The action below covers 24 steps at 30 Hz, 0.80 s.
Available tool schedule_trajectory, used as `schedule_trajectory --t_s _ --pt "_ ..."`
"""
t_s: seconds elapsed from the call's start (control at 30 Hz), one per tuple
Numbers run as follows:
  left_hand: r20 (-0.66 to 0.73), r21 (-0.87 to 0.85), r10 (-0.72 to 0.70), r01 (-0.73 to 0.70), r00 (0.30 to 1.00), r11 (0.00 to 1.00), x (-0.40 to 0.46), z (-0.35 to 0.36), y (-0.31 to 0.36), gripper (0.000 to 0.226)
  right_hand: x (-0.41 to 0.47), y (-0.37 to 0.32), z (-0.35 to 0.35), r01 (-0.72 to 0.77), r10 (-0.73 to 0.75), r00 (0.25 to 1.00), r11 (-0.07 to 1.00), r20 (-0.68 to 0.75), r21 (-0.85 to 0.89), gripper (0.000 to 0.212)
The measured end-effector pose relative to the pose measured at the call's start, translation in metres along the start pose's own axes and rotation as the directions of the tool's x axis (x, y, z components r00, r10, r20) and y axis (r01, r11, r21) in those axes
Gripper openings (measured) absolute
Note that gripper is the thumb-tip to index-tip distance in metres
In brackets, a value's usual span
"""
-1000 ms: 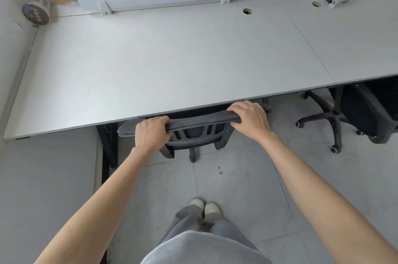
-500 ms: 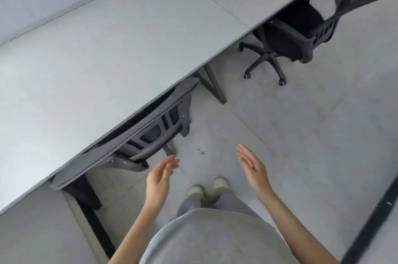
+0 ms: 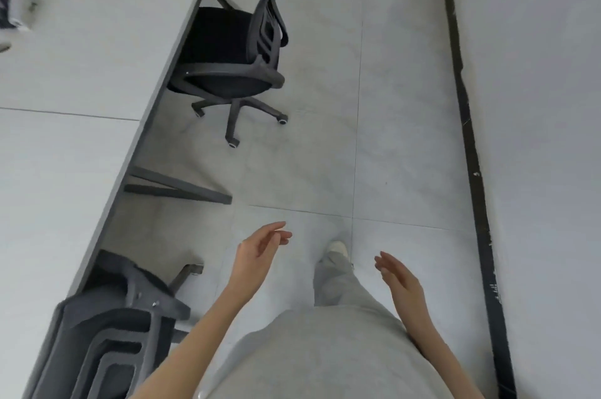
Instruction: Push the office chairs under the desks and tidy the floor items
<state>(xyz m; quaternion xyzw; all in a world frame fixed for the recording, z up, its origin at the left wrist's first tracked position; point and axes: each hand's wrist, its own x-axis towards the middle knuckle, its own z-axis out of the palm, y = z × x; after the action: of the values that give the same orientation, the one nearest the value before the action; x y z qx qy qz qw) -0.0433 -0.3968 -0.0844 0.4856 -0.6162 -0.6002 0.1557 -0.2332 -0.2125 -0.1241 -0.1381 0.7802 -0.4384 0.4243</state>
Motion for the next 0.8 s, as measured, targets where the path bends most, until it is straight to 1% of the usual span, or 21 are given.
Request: schedule_trajectory --t_s 0.07,0.13,0.23,0.33,0.4,0.5,0.63,0.73,0.8 --pt "-0.036 -0.017 -0.028 0.028 0.999 0.999 0.031 0.014 0.016 0.028 0.041 -0.031 -0.011 0.018 -0.017 1.0 1.0 0.025 -0.008 0.031" --pt "-0.081 -0.041 -0.04 0.037 0.996 0.998 0.056 0.027 0.03 0.028 0.082 -0.072 -0.022 0.077 -0.076 0.995 0.997 0.056 -0.004 0.031" --pt "-0.116 -0.058 -0.09 0.083 0.989 0.995 0.089 0.044 0.049 0.029 0.144 -0.134 -0.039 0.153 -0.157 0.984 0.987 0.082 0.054 0.031" --pt "-0.128 -0.067 -0.108 0.1 0.986 0.993 0.132 0.06 0.069 0.029 0.2 -0.185 -0.055 0.22 -0.226 0.973 0.968 0.035 0.124 0.03" --pt "-0.135 -0.083 -0.112 0.101 0.984 0.991 0.175 0.069 0.084 0.029 0.239 -0.209 -0.063 0.237 -0.243 0.97 0.962 0.028 0.135 0.03" --pt "-0.134 -0.072 -0.082 0.073 0.988 0.995 0.255 0.085 0.115 0.029 0.299 -0.229 -0.075 0.232 -0.235 0.972 0.967 0.024 0.105 0.03" --pt "-0.06 -0.055 0.011 -0.015 0.998 0.998 0.373 0.114 0.172 0.029 0.372 -0.245 -0.096 0.168 -0.168 0.986 0.985 0.01 0.042 0.031" --pt "-0.003 -0.039 0.098 -0.098 0.995 0.994 0.458 0.132 0.23 0.03 0.419 -0.267 -0.119 0.124 -0.123 0.992 0.992 -0.038 0.034 0.032" --pt "0.028 -0.036 0.113 -0.112 0.993 0.993 0.505 0.143 0.268 0.028 0.452 -0.289 -0.138 0.115 -0.111 0.991 0.992 -0.08 0.049 0.032"
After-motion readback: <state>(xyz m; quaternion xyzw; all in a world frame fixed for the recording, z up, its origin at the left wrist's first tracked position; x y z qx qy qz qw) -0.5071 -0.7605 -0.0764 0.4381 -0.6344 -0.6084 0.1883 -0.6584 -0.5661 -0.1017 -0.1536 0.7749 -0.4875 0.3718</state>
